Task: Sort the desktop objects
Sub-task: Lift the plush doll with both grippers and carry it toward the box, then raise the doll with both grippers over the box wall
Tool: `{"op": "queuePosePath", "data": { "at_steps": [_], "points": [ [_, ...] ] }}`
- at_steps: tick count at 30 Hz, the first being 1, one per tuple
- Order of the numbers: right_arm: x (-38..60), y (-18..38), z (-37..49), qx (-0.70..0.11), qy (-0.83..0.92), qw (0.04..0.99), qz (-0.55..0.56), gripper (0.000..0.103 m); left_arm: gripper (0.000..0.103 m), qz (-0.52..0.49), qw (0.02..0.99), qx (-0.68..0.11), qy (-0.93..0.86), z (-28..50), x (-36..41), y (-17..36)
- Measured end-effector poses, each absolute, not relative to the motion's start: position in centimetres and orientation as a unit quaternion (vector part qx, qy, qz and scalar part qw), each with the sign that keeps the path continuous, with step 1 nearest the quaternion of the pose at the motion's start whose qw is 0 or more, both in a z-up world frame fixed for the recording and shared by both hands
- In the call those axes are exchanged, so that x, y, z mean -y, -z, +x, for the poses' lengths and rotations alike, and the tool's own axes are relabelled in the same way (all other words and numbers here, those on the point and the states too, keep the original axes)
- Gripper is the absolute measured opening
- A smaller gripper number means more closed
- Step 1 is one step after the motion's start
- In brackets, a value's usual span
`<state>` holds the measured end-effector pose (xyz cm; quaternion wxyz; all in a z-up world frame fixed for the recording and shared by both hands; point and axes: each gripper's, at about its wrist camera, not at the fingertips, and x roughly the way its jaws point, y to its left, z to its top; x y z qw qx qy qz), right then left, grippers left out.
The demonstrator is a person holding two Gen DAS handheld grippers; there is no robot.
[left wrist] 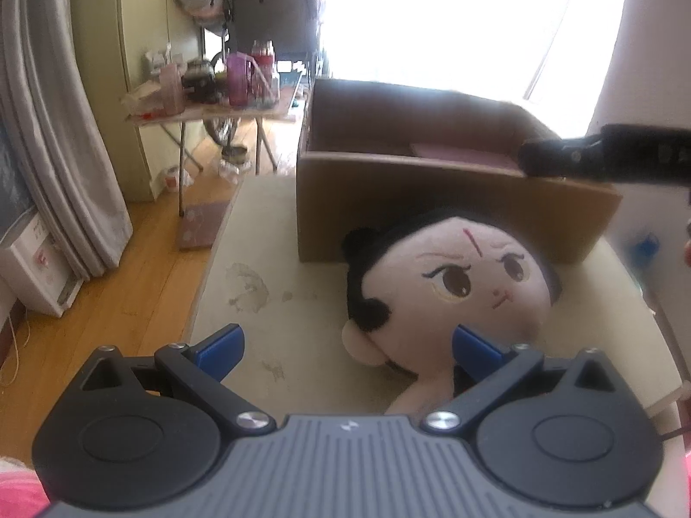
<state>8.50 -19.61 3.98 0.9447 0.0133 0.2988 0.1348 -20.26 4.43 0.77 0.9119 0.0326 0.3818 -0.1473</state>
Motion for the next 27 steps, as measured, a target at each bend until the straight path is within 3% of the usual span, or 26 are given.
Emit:
{"op": "queuePosePath", "data": {
  "at_steps": [11, 27],
  "points": [
    [20.4, -2.5, 10.2, -0.333, -0.130, 0.933, 0.048, 0.102, 0.103, -0.009, 0.900, -0.387, 0.201, -19.4, -5.3, 0.1],
    [23.4, 2.2, 14.3, -0.424, -0.158, 0.871, 0.193, 0.102, 0.103, -0.100, 0.854, -0.449, 0.245, -16.9, -5.3, 2.9]
  ]
}}
